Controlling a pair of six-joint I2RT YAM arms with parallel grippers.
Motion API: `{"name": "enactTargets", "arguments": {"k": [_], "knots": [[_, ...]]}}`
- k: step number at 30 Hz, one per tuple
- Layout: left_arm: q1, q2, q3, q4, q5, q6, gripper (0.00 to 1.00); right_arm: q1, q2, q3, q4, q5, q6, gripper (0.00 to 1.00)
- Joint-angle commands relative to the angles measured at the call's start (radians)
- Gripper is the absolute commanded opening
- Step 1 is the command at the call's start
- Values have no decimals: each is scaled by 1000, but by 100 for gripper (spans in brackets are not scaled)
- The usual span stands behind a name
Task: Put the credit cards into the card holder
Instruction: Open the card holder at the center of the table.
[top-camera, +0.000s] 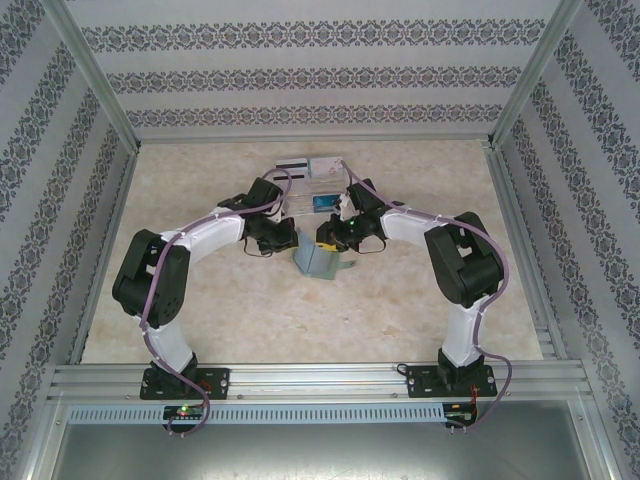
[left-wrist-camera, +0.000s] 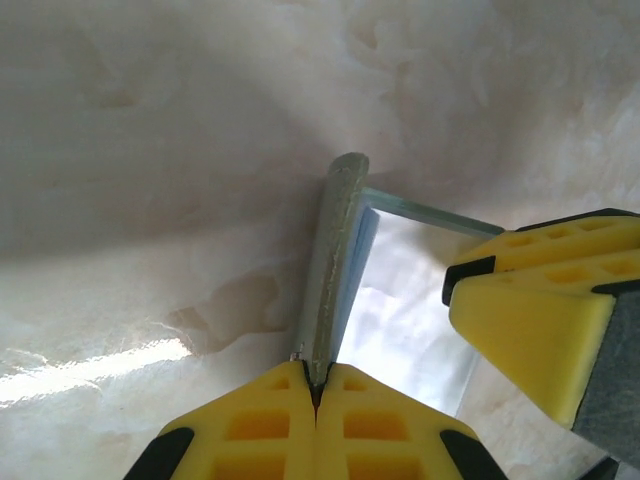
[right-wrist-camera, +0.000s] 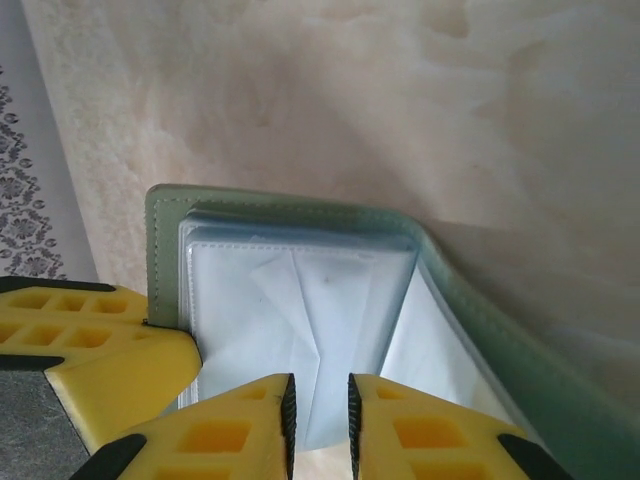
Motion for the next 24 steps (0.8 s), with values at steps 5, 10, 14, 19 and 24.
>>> {"name": "enactTargets", "arguments": {"k": [5,10,14,19,24], "knots": [[12,-4,-126,230,75,-107,0,-12,34,-50,-58,52,-91,24],[41,-8,-208,309,93,-155,0,-39,26,-83,-91,95,-139,24],[48,-30,-265,315,51,-157,0,-71,32,-108,-91,103,-160,23],[48,4,-353,409,65,-196,0,-59,72,-75,-111,110,-184,23],[49,9,-412,437,57,-203,0,-56,87,-59,-130,154,-206,23]]}}
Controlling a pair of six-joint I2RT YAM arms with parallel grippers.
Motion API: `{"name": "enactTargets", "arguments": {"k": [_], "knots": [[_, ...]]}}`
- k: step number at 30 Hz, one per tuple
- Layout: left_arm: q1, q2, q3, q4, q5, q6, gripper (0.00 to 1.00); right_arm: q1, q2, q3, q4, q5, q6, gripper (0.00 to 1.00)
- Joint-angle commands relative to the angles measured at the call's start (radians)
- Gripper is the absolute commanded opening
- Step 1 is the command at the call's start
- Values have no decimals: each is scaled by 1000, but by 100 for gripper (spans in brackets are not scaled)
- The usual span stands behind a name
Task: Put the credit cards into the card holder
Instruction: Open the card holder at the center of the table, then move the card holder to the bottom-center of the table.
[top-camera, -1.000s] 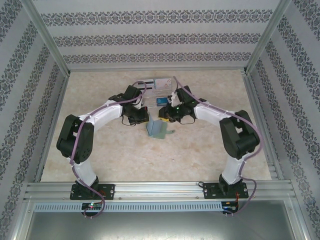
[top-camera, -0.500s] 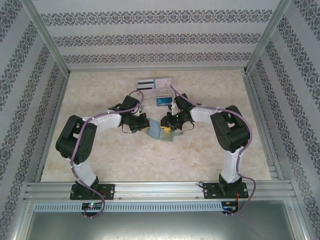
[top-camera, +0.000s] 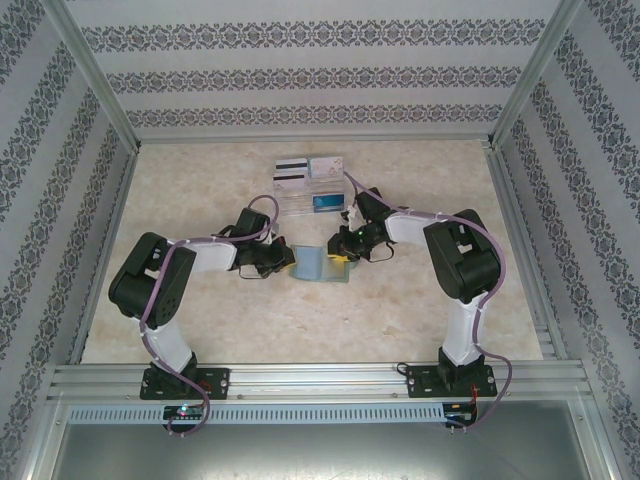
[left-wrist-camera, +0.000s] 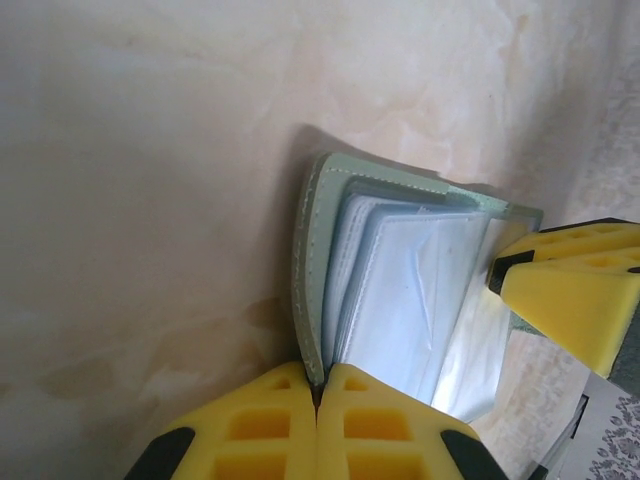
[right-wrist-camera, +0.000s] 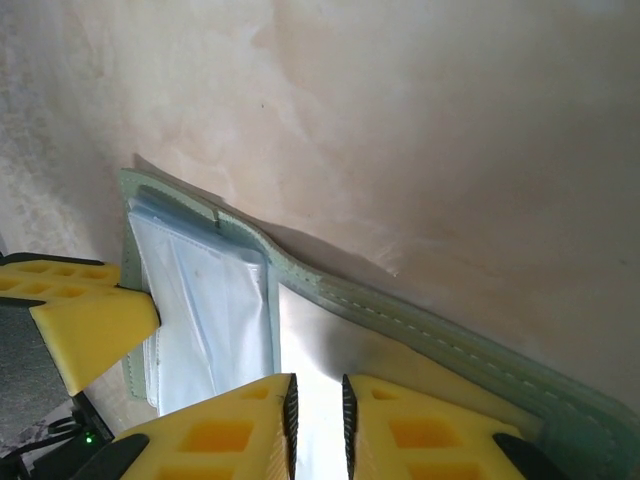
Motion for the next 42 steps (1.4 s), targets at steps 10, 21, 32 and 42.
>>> {"name": "enactTargets", "arguments": {"k": [10,21,32,42], "knots": [[-3,-73,32,-235,-160,87,24,19,13,64,-113,80,-44,24],[-3,-212,182,-393,-193,161,40,16,-66,167,-169,1,-20,27],[-7,-187,218,-343,-118,155,37,-1,-52,242,-189,-5,-35,28],[-155,-13,233,-215,-57,62,24,-9,-30,213,-171,5,-35,28]]}}
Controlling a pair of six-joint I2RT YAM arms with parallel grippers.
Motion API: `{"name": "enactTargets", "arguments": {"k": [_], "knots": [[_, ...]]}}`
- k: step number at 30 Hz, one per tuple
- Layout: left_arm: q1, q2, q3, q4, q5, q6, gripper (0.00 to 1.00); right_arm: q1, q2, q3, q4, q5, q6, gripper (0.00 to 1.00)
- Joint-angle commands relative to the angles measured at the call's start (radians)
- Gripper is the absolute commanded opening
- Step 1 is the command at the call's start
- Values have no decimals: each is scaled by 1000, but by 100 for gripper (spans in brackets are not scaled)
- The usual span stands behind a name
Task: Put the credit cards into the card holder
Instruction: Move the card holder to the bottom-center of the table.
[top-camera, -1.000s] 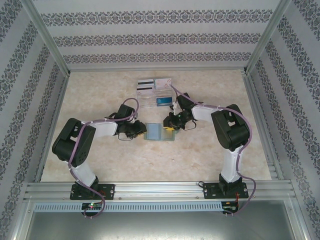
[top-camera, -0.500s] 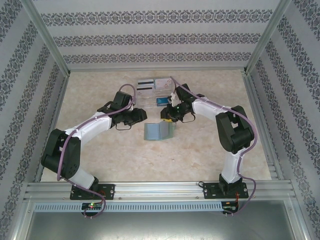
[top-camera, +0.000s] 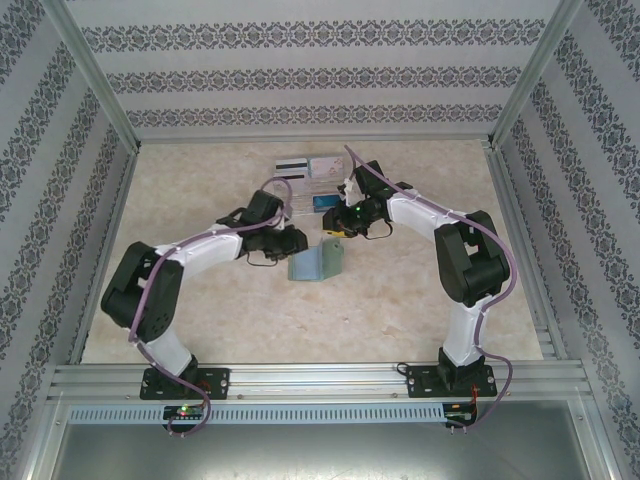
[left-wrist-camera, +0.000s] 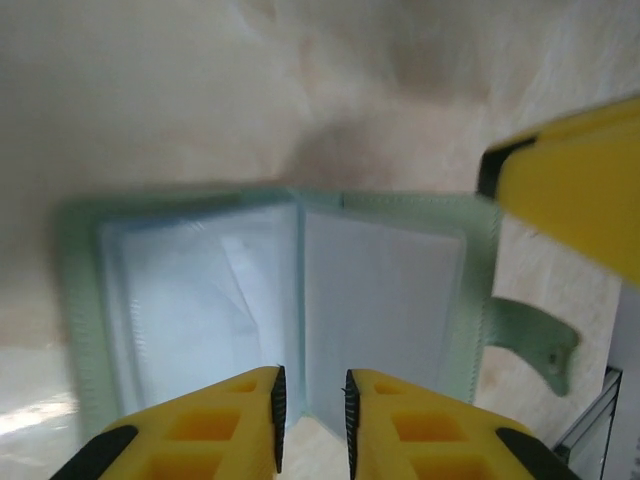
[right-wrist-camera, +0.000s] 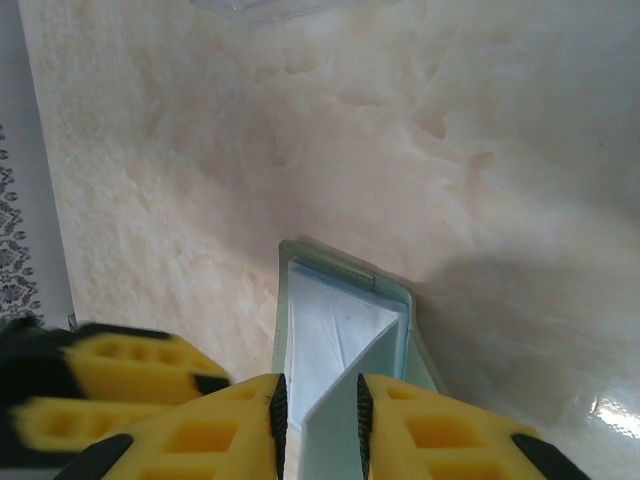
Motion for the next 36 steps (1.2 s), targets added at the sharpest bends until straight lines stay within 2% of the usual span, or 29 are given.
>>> {"name": "enactTargets", "arguments": {"k": [1,11,20,27,36], "knots": [[-53,74,38,55,48,-43,23,-10,11,-10,0,-2,-11,28],[-132,194,145,54,57,-65,23,-46,15,-68,51,1,8,28],[-136,216,157,-27,18,-19,23,-58,20,-126,-18,32,-63,25],[-134,213,157,-57,-2,-1,24,8,-22,-264,2,47,-46,19],[-117,161,120,-110,-50,30,23,171,-105,-425,162,73,145,19]]}}
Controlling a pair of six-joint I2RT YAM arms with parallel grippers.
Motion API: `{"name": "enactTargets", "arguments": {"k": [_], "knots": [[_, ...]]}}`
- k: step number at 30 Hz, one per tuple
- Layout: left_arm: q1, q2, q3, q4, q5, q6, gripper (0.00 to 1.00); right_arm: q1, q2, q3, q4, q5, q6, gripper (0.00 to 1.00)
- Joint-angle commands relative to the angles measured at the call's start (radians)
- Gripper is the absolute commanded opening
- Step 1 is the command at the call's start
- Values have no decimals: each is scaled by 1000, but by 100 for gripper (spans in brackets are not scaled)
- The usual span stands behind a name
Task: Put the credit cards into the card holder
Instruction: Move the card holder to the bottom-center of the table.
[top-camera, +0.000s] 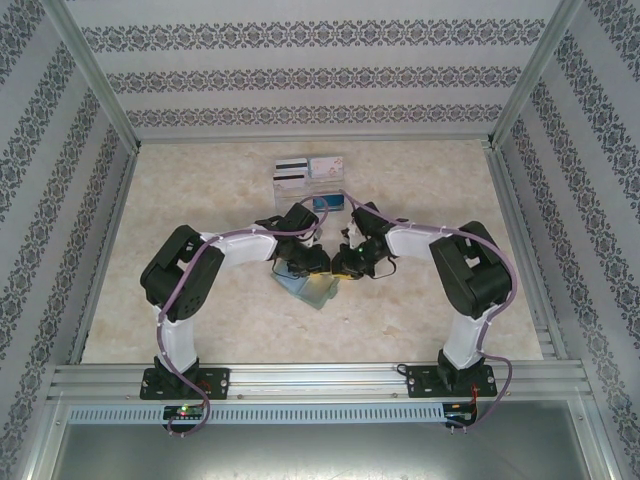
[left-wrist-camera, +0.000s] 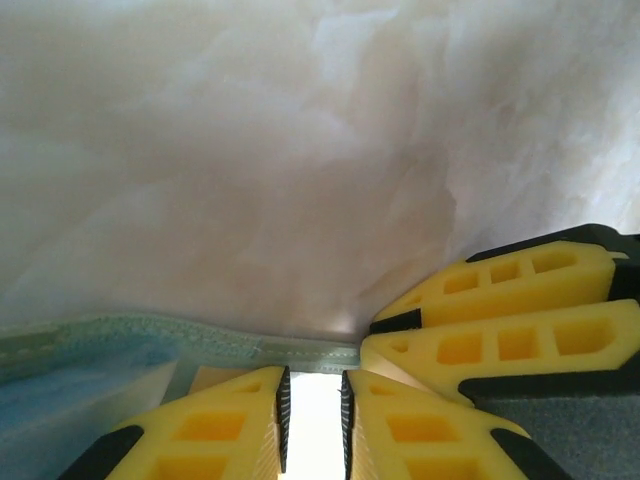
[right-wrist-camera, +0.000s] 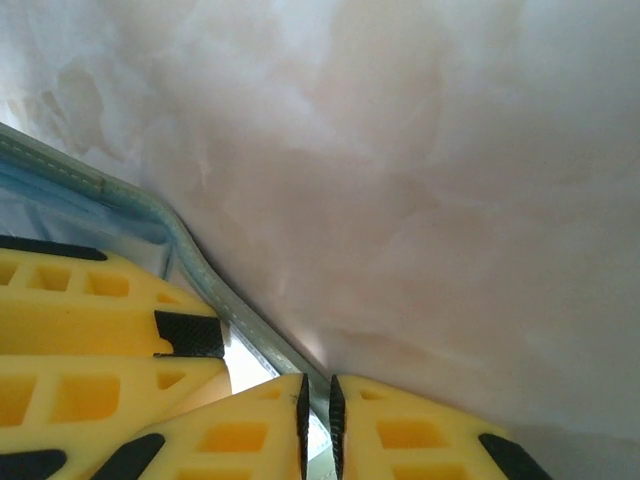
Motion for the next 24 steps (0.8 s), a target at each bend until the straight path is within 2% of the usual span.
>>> {"name": "enactTargets", "arguments": {"k": [1,4,10,12,14,16,21,24], "knots": [[15,-50,-30,1,-65,19,22,80,-10,-64,56,-8,99,18],[34,-89,-72,18,-81,21,21,98,-14,-75,91,-6,128,18],[85,-218,-95,51,-65,39,22,74,-14,3,5,-9,59,20],[93,-265,-48,7,-48,65,25,67,-8,27,-11,-15,41,20],[93,-296,34,-107,-63,102,25,59,1,59,-32,-21,18,21],[93,-334,44,-169,-94,81,25,53,13,90,-43,-32,1,22],[87,-486,-174,-72,-124,-73,23,34,56,171,-93,-36,-52,23],[82,-513,-296,9,-128,-131,22,28,87,204,-107,-39,-73,23]]}}
